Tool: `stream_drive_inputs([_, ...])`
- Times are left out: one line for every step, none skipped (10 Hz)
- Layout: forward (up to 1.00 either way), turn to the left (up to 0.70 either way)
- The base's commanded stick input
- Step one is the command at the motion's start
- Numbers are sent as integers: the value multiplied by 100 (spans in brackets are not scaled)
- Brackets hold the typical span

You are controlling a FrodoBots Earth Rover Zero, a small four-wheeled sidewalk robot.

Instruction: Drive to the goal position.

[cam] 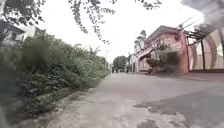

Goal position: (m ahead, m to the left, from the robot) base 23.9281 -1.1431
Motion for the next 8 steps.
stream_drive_inputs([70, -6])
stream_drive_inputs([70, 0])
stream_drive_inputs([70, 0])
stream_drive_inputs([70, 0])
stream_drive_inputs([70, -4])
stream_drive_inputs([70, -19])
stream_drive_inputs([70, -35])
stream_drive_inputs([70, -31])
